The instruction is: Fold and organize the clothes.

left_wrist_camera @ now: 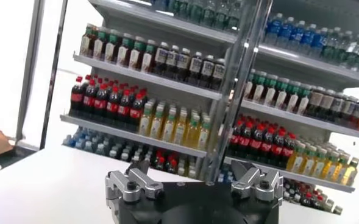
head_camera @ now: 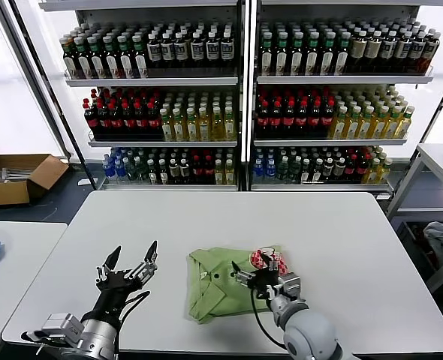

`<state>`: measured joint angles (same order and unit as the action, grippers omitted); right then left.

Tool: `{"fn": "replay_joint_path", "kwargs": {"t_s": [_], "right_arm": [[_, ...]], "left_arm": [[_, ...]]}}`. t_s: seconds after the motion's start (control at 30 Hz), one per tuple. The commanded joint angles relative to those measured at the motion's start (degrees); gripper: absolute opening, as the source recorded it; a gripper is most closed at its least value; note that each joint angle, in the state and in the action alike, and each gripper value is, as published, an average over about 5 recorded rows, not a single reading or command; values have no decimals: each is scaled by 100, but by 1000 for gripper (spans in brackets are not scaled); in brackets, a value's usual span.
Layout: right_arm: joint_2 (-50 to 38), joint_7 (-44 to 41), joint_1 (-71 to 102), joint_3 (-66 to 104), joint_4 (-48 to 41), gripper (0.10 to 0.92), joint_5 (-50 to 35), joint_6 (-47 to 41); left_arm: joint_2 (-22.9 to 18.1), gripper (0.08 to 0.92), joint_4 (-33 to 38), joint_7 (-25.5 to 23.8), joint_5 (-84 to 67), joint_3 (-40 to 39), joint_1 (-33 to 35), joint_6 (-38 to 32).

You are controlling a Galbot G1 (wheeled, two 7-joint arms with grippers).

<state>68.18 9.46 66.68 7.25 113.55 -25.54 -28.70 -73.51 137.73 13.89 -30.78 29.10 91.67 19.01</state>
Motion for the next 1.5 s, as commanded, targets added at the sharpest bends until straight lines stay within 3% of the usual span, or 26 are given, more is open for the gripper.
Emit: {"fn": "replay_joint_path", "kwargs": {"t_s": [0.03, 0.37, 0.63, 1.03, 1.5], "right_arm": [[-247, -554, 1083, 1931, 1331, 823, 172, 733], [159, -1859, 2694, 4188, 1394, 823, 263, 1629], [577, -2213, 2874, 5055, 1226, 823, 393, 1834], [784, -2345, 2929, 5164, 1151, 823, 254, 1960], [912, -2440, 2981, 5256, 1081, 823, 175, 2042]], "left_arm": [[109, 823, -104, -328, 35, 204, -56, -21], [289, 823, -498, -1389, 458, 981, -43, -311], [48, 823, -852, -2034, 430, 1896, 8, -354], [180, 823, -1206, -2266, 90, 2651, -97, -445], [375, 823, -1367, -2468, -223, 2846, -109, -443]]}}
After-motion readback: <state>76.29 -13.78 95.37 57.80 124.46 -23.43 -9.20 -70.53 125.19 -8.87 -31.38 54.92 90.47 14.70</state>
